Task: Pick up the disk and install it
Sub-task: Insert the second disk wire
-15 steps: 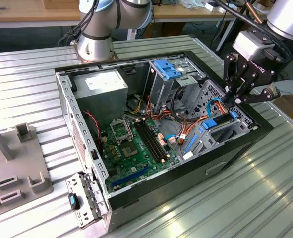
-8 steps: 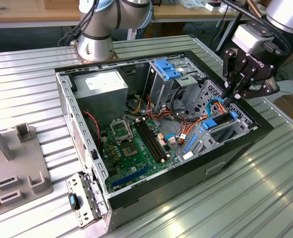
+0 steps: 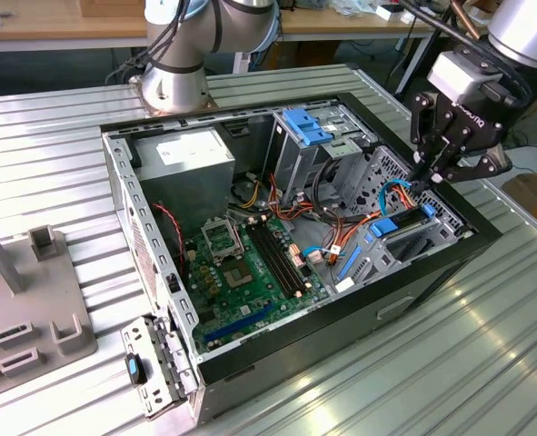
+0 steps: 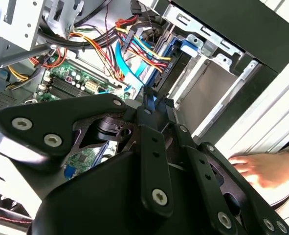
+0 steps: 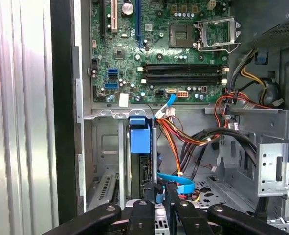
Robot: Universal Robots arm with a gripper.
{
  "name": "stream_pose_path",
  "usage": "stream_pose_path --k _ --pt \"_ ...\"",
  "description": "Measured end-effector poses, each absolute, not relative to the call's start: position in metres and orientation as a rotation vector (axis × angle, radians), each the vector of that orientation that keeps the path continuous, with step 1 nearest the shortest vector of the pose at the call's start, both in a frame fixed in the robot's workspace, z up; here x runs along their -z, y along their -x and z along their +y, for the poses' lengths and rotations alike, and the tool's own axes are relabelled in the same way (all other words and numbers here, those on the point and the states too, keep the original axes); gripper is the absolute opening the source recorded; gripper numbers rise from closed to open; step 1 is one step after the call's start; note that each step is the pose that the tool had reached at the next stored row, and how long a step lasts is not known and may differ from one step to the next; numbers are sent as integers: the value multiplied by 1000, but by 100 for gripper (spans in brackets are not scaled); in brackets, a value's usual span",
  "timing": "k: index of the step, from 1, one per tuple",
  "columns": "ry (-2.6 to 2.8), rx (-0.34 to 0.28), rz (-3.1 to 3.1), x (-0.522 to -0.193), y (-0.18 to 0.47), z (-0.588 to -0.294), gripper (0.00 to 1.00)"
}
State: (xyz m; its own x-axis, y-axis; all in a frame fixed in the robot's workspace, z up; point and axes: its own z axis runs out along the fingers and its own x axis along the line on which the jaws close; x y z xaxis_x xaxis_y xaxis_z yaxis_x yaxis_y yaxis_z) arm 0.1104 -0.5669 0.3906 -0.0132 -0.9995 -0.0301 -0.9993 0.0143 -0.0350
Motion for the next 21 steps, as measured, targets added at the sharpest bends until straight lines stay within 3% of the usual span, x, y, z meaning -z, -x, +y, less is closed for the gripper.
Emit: stream_pose_path --k 12,14,15,21 --pt "2180 3 2202 -376 -111 -567 24" --pt "2180 3 2202 -376 -111 -567 25" --pt "2180 3 2202 -376 -111 -567 31" --pt "2179 3 2202 -371 -111 -568 31"
